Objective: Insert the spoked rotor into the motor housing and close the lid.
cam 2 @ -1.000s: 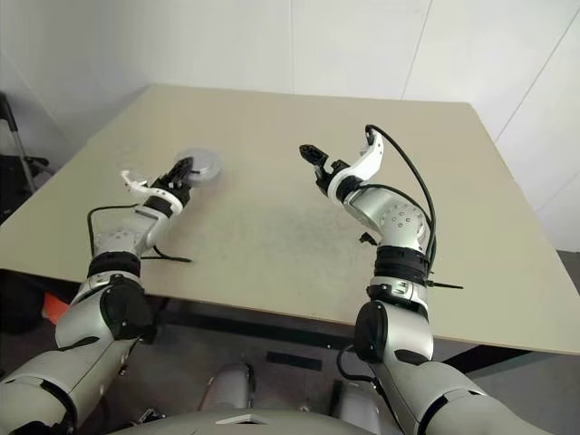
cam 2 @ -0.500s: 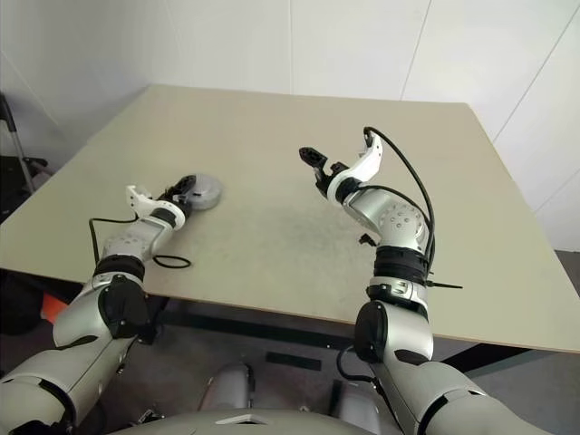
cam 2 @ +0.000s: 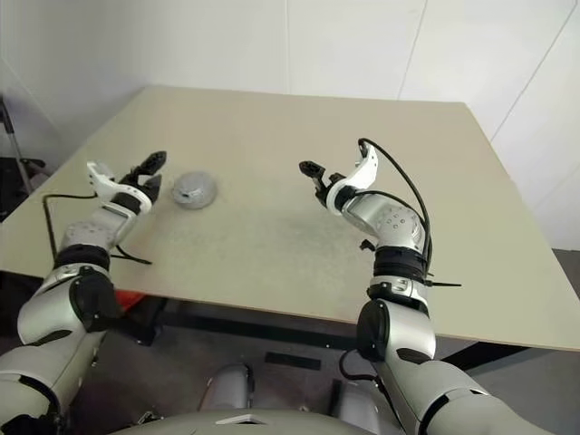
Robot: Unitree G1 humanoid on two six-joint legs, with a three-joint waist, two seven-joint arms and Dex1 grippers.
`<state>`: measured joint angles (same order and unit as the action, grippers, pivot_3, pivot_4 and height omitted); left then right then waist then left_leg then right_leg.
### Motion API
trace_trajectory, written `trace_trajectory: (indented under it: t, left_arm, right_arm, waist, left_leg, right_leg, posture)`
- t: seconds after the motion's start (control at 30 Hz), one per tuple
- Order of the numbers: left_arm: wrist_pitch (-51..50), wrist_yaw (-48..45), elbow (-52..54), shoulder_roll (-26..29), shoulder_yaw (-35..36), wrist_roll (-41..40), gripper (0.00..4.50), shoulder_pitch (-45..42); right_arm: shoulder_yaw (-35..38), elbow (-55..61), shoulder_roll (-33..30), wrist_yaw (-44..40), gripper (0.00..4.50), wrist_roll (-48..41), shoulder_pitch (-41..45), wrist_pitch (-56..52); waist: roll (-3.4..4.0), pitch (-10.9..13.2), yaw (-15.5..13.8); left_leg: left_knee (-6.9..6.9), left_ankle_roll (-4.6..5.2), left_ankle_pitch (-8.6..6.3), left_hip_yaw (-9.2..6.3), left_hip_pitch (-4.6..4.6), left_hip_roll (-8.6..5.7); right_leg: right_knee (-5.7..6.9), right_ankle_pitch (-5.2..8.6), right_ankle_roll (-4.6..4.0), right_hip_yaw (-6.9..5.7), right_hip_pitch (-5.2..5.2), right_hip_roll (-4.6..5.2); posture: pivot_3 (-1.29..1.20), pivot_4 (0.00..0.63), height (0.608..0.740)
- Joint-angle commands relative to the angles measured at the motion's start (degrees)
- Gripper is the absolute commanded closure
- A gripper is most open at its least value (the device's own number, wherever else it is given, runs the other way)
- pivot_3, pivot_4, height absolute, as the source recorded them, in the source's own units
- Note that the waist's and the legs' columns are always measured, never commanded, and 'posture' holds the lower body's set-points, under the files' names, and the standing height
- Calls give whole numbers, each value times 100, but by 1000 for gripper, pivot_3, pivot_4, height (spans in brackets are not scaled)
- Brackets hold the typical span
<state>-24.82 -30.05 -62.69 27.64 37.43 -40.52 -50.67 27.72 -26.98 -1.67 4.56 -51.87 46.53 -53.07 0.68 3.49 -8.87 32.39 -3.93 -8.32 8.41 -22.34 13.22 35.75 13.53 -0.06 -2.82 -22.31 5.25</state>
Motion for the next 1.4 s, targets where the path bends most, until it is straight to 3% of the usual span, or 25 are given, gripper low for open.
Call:
trace_trajectory:
  t: [0.03, 0.3, 0.5, 0.63, 0.73, 0.93, 1.07, 1.4]
  left_arm:
    - [114, -205, 97, 162, -107, 132, 19, -219]
    - [370, -665, 526, 87, -642, 528, 19, -477]
    - [1463, -904, 1324, -489, -1152, 924, 19, -575]
    - [1539, -1012, 1813, -871, -1435, 979, 19, -542]
    - [1274, -1357, 2196, -1070, -1904, 1097, 19, -353]
    - [896, -2166, 3250, -1368, -3547, 1844, 19, 716]
    - [1417, -2438, 3005, -1268, -4186, 2501, 19, 1026]
    - [2042, -2550, 2294, -1208, -4117, 2794, 19, 806]
  right_arm:
    - [17, 57, -36, -25, 0, -13, 225, 31]
    - [-514, 432, -264, -657, 0, 572, 129, 557]
    - [-1739, 960, -972, -1583, 0, 2368, -201, 2449]
    - [-1947, 885, -1478, -1841, 0, 3022, -304, 3106]
    - [-2082, 962, -1920, -2486, 0, 3183, -483, 3179]
    - [-2731, 1692, -2867, -4245, 0, 3247, -1371, 2897]
    - [-2909, 1892, -3167, -4610, 0, 3377, -1800, 2803]
    - [-2718, 1934, -3145, -4488, 0, 3531, -1951, 2717]
  waist:
    - [0, 0, -2]
    - [0, 0, -2]
    - [-3, 0, -36]
    - [-6, 1, -26]
    - [-7, 2, -11]
    - [-5, 1, -2]
    - [-6, 1, 34]
    - [-4, 0, 15]
  left_leg:
    - [1, 0, 0, 0, 0, -1]
    - [9, -4, 2, 0, 1, 4]
    - [17, -3, 1, 0, -8, 2]
    - [25, -1, 1, -1, -9, 2]
    - [32, 2, -1, 0, -9, 3]
    - [54, 47, -27, 9, 14, 4]
    - [62, 51, -29, 12, 14, 19]
    - [65, 55, -21, 20, 48, 14]
  right_leg:
    - [0, 0, 0, 0, 1, 2]
    - [3, -3, -5, -3, 3, 1]
    - [1, -4, -4, -6, 5, 5]
    - [4, -4, -5, -6, 7, 5]
    - [8, -4, -6, -4, 7, 4]
    - [2, -2, -11, 4, 35, 4]
    - [6, 1, -19, 9, 28, -10]
    - [12, -14, -52, 29, 47, -6]
  posture:
    - [0, 0, 740]
    - [0, 0, 740]
    - [0, 0, 740]
    - [0, 0, 740]
    - [0, 0, 740]
    - [0, 0, 740]
    - [0, 0, 740]
    - [0, 0, 740]
